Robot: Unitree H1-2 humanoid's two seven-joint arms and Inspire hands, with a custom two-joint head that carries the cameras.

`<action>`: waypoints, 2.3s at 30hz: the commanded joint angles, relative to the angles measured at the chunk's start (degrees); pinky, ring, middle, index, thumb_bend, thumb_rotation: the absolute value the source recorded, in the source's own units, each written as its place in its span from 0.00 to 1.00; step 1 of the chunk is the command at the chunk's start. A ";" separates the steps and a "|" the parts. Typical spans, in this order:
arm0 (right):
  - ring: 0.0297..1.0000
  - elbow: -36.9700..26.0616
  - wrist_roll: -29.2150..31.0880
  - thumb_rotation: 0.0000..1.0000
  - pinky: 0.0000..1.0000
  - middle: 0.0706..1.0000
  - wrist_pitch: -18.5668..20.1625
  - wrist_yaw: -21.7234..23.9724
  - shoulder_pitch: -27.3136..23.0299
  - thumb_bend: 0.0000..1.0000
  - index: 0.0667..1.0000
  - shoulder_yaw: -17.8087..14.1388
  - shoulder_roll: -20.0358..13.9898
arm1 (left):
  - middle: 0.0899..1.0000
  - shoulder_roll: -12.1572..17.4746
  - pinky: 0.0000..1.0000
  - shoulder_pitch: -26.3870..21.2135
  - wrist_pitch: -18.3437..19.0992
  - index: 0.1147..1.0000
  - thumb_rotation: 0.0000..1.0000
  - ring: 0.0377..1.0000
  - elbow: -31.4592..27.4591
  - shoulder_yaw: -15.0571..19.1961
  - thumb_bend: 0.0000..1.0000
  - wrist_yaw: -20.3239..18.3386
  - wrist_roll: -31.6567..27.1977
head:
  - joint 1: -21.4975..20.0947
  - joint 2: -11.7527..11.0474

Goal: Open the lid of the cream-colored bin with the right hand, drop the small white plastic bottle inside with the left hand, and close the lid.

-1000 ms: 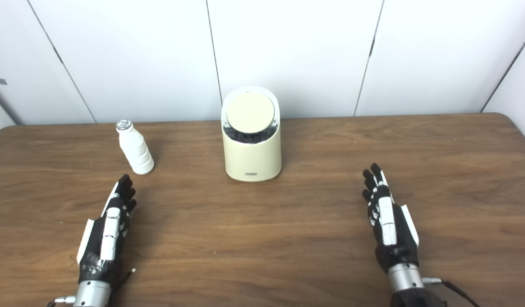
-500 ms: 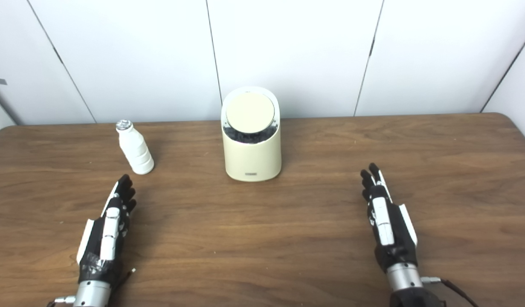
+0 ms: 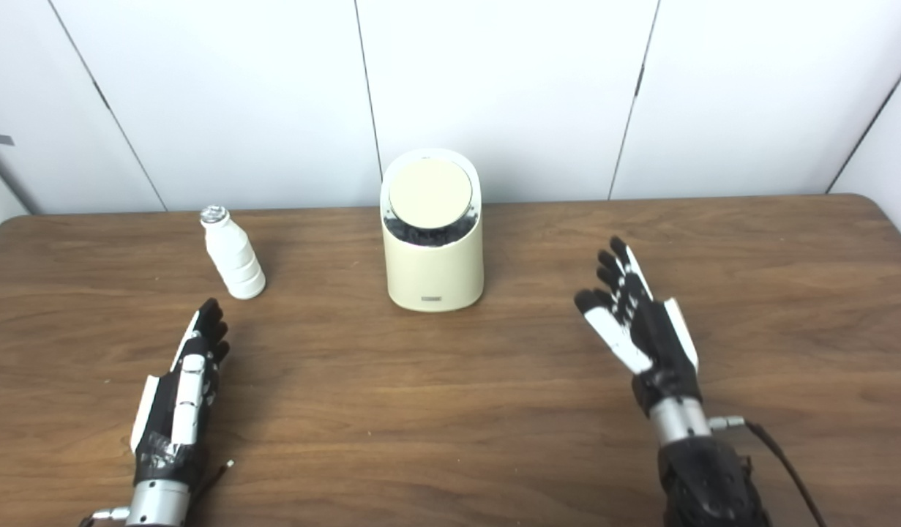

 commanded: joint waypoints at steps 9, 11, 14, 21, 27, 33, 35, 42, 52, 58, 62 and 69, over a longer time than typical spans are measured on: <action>0.92 -2.05 -10.24 0.63 0.90 0.93 1.02 -0.20 -9.82 0.81 0.95 4.16 -2.92 | 1.00 -0.83 1.00 -0.45 -0.49 1.00 0.93 1.00 3.53 -0.77 0.36 0.51 0.19 | -0.03 0.11; 0.92 -1.89 -11.56 0.60 0.90 0.93 2.37 0.45 -12.00 0.81 0.96 5.27 -3.19 | 1.00 -0.76 1.00 -0.48 -0.58 1.00 0.93 1.00 3.67 -0.86 0.35 0.49 0.37 | 0.03 0.12; 0.93 -1.28 -13.25 0.57 0.91 0.94 3.90 1.37 -15.22 0.82 0.96 6.93 -3.57 | 1.00 -0.70 1.00 -0.52 -0.22 1.00 0.92 1.00 3.55 -1.07 0.35 0.34 0.45 | 0.04 0.17; 0.93 2.61 -18.90 0.50 0.89 0.94 6.77 2.13 -23.23 0.86 0.96 11.01 -3.44 | 1.00 -0.75 1.00 -0.59 -0.49 1.00 0.90 1.00 3.92 -1.17 0.36 0.14 0.06 | 0.12 0.24; 0.95 7.44 -21.40 0.48 0.87 0.95 6.22 2.34 -28.40 0.85 0.97 13.41 -3.05 | 1.00 -1.02 1.00 -0.61 -0.27 1.00 0.87 1.00 3.85 -1.33 0.37 -0.05 -0.56 | 0.32 0.34; 0.93 13.69 -24.43 0.47 0.83 0.95 4.44 1.29 -33.15 0.86 0.96 15.64 -2.80 | 1.00 -1.15 1.00 -0.51 -0.58 1.00 0.85 1.00 4.14 -1.48 0.40 -0.08 -0.62 | 0.55 0.43; 0.91 15.07 -25.51 0.49 0.82 0.93 4.27 1.17 -34.13 0.88 0.96 16.38 -2.87 | 1.00 -1.21 1.00 -0.44 -0.15 1.00 0.86 1.00 3.86 -1.55 0.40 0.11 -0.36 | 0.54 0.46; 0.91 18.42 -28.48 0.42 0.82 0.93 6.02 1.20 -36.55 0.87 0.96 18.15 -1.93 | 1.00 -1.46 1.00 -0.41 -0.65 1.00 0.87 1.00 4.11 -1.46 0.39 0.24 -0.41 | 0.37 0.52; 0.94 20.63 -30.95 0.34 0.90 0.95 5.36 1.24 -37.44 0.84 0.95 19.46 -1.62 | 1.00 -2.11 1.00 -0.31 -0.44 1.00 0.87 1.00 3.53 -1.46 0.37 0.62 -0.16 | 0.63 0.86; 0.95 21.62 -31.77 0.33 0.91 0.95 5.31 1.29 -37.51 0.83 0.96 19.69 -2.10 | 1.00 -2.16 1.00 -0.38 -1.21 1.00 0.85 1.00 3.97 -1.33 0.38 0.76 -0.10 | 0.63 0.90; 0.95 21.98 -31.57 0.32 0.93 0.95 5.77 1.25 -37.47 0.81 0.96 19.24 -2.05 | 1.00 -2.21 1.00 -0.36 -1.03 1.00 0.86 1.00 3.97 -1.22 0.37 0.79 -0.33 | 0.60 1.00; 0.95 22.81 -31.40 0.36 0.93 0.95 5.10 0.74 -37.48 0.81 0.96 18.82 -2.26 | 1.00 -2.19 1.00 -0.19 -0.77 1.00 0.86 1.00 3.56 -1.23 0.38 0.74 -0.50 | 0.52 1.09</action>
